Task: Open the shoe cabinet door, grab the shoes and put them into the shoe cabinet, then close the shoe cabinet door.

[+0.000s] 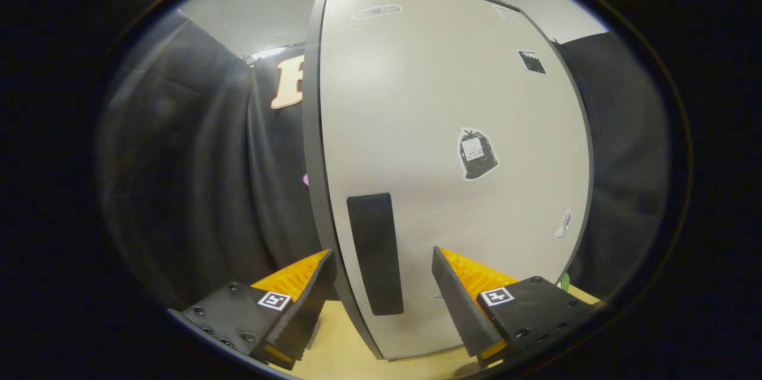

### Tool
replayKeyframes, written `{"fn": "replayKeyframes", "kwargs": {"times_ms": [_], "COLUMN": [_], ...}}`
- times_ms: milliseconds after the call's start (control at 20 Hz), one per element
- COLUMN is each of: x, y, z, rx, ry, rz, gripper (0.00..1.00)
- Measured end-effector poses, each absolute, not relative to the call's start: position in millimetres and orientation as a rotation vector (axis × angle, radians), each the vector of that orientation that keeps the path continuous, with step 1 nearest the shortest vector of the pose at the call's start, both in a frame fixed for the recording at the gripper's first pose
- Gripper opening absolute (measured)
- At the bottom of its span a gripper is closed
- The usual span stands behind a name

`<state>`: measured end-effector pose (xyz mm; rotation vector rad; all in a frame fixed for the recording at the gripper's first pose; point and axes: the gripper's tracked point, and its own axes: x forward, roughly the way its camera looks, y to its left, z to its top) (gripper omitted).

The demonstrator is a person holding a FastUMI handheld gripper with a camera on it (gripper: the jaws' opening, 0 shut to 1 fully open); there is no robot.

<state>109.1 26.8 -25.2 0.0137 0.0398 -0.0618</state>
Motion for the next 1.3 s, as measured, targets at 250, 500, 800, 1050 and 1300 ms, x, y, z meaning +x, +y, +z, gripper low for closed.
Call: {"fn": "replayKeyframes", "kwargs": {"times_ms": [250, 500, 800, 1050, 1300], "x": [110.2, 111.7, 111.6, 107.2, 88.9], "y": [26.4, 24.9, 21.4, 19.7, 17.4], "z": [-25.1, -24.7, -24.2, -24.1, -21.8], "rx": [0.017, -0.010, -0.049, -0.038, -0.025], "ry": [0.038, 0.031, 0.018, 0.009, 0.009], "rz": [-0.084, -0.111, -0.152, -0.172, -0.177], "gripper": [0.57, 0.32, 0.23, 0.21, 0.21]}}
